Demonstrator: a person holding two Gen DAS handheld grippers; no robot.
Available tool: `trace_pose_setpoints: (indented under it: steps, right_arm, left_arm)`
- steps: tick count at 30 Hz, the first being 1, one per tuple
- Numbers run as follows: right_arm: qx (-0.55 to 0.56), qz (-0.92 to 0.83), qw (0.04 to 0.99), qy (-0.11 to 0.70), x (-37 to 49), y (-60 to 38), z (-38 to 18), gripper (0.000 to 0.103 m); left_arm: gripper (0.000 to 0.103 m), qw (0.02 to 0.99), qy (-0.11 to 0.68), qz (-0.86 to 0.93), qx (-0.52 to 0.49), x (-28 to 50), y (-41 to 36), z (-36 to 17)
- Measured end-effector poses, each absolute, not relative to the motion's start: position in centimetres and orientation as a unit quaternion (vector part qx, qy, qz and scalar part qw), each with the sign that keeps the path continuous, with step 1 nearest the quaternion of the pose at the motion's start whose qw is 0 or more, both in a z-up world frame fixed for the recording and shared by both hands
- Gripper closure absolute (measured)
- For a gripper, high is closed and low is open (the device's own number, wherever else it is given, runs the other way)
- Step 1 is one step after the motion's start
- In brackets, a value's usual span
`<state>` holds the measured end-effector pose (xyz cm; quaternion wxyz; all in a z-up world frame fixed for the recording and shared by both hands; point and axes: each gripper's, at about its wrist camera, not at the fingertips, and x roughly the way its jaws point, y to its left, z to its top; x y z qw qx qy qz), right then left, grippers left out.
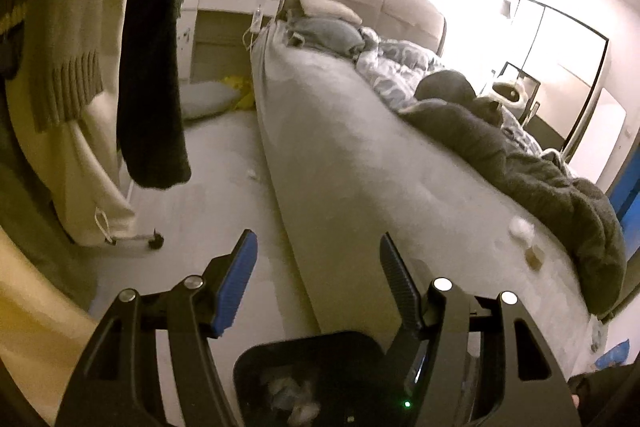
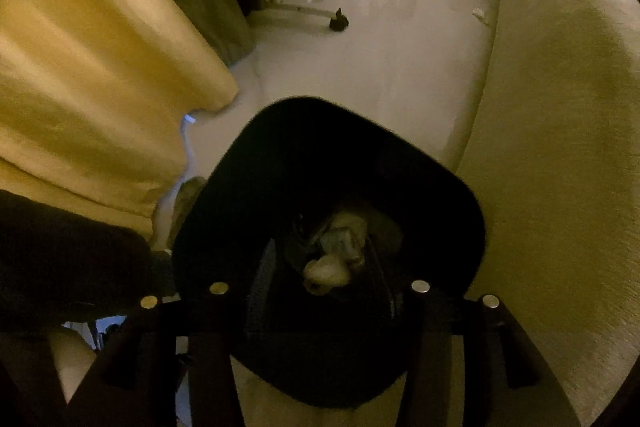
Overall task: Collect trash
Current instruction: 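Lower the white tissue into the bin and open the right gripper, then move both open grippers back over the bed toward the plastic bag and tape roll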
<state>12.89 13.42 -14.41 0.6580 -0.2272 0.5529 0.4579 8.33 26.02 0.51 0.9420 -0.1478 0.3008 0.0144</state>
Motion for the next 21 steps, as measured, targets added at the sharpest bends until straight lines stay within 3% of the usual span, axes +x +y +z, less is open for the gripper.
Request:
trace_pose_setpoints:
  steps: [10, 21]
  right_arm:
    - [-0.180, 0.468, 0.700, 0.508, 14.0, 9.8, -9.6, 0.048]
    - [-0.138, 0.441, 0.760, 0.456, 16.4, 4.2, -6.3, 0.044]
  left_arm:
    - [0.037, 0.948, 0.284, 0.006, -0.141, 10.0, 23.4, 1.9]
    - [0.029, 0.957, 0.276, -0.018, -0.092, 11.8, 18.5, 2.1]
